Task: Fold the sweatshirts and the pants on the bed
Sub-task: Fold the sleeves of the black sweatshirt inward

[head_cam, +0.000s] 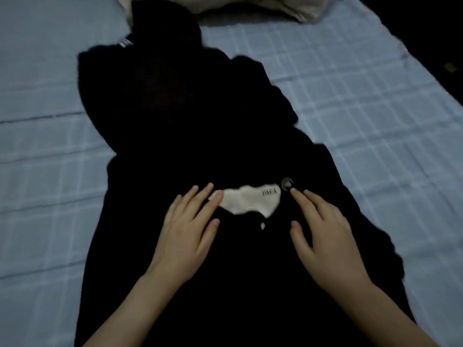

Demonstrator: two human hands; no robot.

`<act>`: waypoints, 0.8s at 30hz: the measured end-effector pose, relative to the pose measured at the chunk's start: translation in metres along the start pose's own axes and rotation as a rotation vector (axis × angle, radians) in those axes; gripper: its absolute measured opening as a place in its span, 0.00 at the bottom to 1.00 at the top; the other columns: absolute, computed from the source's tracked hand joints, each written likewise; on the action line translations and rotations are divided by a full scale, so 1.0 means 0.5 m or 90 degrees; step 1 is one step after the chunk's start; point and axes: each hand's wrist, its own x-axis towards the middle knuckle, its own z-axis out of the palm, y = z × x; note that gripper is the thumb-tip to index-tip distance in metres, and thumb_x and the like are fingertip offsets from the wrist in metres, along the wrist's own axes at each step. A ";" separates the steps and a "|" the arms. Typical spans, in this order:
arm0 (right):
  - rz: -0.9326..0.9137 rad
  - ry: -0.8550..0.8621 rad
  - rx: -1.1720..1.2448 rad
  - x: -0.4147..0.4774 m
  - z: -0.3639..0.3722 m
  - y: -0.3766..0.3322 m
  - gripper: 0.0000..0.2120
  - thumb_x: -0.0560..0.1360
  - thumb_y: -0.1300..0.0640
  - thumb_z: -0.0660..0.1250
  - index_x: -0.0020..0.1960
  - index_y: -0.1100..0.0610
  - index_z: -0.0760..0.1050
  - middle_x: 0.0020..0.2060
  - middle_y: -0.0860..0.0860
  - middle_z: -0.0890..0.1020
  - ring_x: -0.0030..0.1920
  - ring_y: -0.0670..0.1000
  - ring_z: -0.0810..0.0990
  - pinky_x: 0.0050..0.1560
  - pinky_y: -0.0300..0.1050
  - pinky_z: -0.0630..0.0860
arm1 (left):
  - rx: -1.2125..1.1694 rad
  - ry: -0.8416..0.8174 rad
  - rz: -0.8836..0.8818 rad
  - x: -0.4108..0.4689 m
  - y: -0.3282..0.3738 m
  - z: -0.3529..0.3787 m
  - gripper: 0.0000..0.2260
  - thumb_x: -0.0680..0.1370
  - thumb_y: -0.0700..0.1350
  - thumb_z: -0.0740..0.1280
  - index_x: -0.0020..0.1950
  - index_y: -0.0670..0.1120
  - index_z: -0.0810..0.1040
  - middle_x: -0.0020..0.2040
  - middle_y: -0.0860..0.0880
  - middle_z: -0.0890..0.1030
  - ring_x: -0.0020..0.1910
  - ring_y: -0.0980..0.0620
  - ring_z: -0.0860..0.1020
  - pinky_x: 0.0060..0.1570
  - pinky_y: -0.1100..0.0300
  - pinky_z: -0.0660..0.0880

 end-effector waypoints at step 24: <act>-0.165 -0.053 0.120 0.433 0.063 -0.069 0.27 0.78 0.40 0.55 0.75 0.32 0.54 0.63 0.46 0.78 0.67 0.48 0.72 0.76 0.62 0.51 | -0.039 0.098 -0.122 0.301 -0.184 -0.054 0.25 0.78 0.63 0.54 0.75 0.64 0.58 0.73 0.44 0.68 0.74 0.47 0.63 0.74 0.42 0.54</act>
